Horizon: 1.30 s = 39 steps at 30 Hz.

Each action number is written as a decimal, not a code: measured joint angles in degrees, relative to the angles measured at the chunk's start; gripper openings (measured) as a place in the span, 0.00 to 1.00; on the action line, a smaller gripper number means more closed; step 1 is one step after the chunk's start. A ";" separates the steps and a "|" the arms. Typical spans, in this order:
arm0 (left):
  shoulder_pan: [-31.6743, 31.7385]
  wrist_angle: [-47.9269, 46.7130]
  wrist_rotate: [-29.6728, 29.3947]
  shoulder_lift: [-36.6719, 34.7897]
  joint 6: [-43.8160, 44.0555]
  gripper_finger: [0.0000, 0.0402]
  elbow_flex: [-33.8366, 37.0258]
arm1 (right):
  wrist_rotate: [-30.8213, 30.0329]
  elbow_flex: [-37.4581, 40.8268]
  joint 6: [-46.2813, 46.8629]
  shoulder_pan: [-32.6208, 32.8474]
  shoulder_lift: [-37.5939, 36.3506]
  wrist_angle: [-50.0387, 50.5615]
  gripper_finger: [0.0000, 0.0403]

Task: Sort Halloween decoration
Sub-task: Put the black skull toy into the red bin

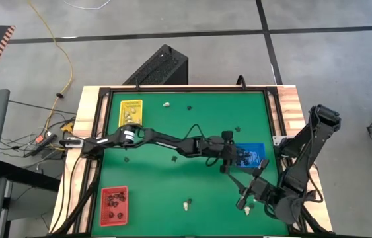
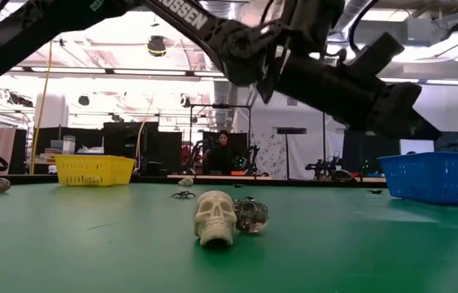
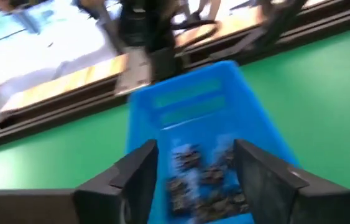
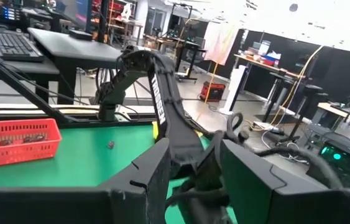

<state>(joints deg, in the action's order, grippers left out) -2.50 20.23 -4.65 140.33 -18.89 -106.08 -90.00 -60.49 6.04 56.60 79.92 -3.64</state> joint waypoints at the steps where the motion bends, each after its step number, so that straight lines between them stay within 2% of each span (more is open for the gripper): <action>1: -0.32 -1.14 -2.42 -0.75 -0.62 0.51 0.00 | 0.00 0.00 0.15 0.00 0.00 -0.02 0.42; 5: -2.39 -12.73 -11.12 -6.71 -9.79 0.56 0.00 | 0.00 -0.02 1.05 0.00 0.00 -0.06 0.42; 9: -5.53 -37.90 -22.33 -14.75 -14.12 0.56 -0.22 | 0.04 -0.02 1.21 0.46 0.00 -0.30 0.42; 12: -7.28 -62.79 -30.44 -19.75 -6.19 0.56 -0.10 | 0.03 -0.04 2.46 1.10 0.33 -0.09 0.42; 15: -8.11 -82.46 -33.35 -24.80 6.88 0.55 0.00 | 0.55 -0.04 3.70 1.18 1.12 0.07 0.42; 17: -8.65 -91.72 -33.97 -28.96 16.00 0.54 1.04 | 3.46 -0.04 6.32 1.04 1.55 0.01 0.42; 19: -10.06 -94.52 -34.37 -34.17 22.11 0.53 5.63 | 8.75 -0.07 9.36 0.28 2.33 0.04 0.42; 21: -12.80 -91.95 -35.31 -40.47 25.38 0.51 12.77 | 16.28 -0.07 11.82 -0.89 3.34 -0.01 0.42; 24: -18.55 -81.51 -36.21 -51.99 28.57 0.50 26.79 | 26.81 -0.65 15.74 -3.30 4.29 0.36 0.42; 27: -25.53 -63.49 -36.32 -63.08 29.54 0.49 42.10 | 38.00 -3.08 17.06 -5.92 4.90 3.29 0.42; 29: -30.03 -48.51 -36.34 -69.32 28.23 0.49 51.93 | 45.97 -5.88 22.44 -7.88 4.94 9.84 0.41; 34: -38.54 -11.68 -36.61 -79.38 18.58 0.49 72.41 | 63.06 -13.58 46.09 -11.88 5.59 35.46 0.37; 37: -40.71 2.84 -36.64 -82.25 13.05 0.49 80.95 | 70.10 -14.19 65.79 -13.87 5.88 45.51 0.35; 39: -41.09 8.27 -36.84 -83.88 10.69 0.49 84.49 | 72.64 -14.29 80.19 -14.77 5.75 50.61 0.33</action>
<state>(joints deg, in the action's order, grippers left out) -43.59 28.50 -41.50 56.44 -8.20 -21.59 -17.35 -74.77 86.23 41.83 85.67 46.97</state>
